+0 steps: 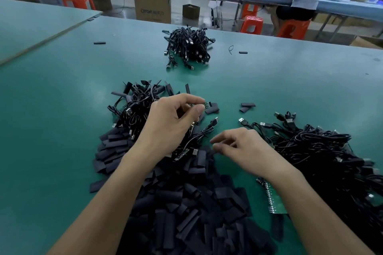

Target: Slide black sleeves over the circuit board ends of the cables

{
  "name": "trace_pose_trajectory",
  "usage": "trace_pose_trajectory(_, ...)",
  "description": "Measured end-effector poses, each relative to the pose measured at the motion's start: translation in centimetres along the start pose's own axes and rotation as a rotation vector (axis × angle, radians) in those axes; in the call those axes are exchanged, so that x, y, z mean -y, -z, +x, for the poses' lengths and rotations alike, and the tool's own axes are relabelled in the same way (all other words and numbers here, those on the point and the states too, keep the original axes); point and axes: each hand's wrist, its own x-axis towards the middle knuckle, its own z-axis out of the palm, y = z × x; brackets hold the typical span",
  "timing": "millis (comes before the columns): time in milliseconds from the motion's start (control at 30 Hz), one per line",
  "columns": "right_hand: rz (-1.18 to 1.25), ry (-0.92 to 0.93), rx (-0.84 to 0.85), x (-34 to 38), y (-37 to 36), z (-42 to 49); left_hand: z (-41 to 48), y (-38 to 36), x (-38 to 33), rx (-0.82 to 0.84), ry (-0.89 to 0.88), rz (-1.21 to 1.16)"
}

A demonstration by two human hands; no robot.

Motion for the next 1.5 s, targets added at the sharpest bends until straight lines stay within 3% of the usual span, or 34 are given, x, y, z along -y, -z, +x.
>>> trace_pose_trajectory(100, -0.235, 0.018, -0.01, 0.4, -0.8, 0.0, 0.0, 0.0, 0.0, -0.018, 0.015, 0.027)
trace_pose_trajectory(233, -0.333, 0.002, 0.053, 0.9, -1.9, 0.1, 0.0, 0.0, 0.2, -0.021, 0.04, 0.01)
trace_pose_trajectory(900, -0.078, -0.136, 0.114, 1.0, -1.6, 1.0, 0.1, 0.1, 0.2, 0.012, 0.03, -0.005)
trace_pose_trajectory(1300, -0.033, -0.012, 0.149, 1.7, -0.3, 0.4, 0.2, -0.1, 0.4, 0.034, 0.033, 0.006)
trace_pose_trajectory(1400, -0.032, 0.023, 0.09, 1.6, 0.1, 0.5, 0.1, -0.1, 0.3, 0.04, 0.028, 0.008)
trace_pose_trajectory(1500, 0.179, 0.082, -0.065, 1.7, 0.6, 0.3, 0.1, -0.1, 0.2, 0.043, 0.03, 0.009)
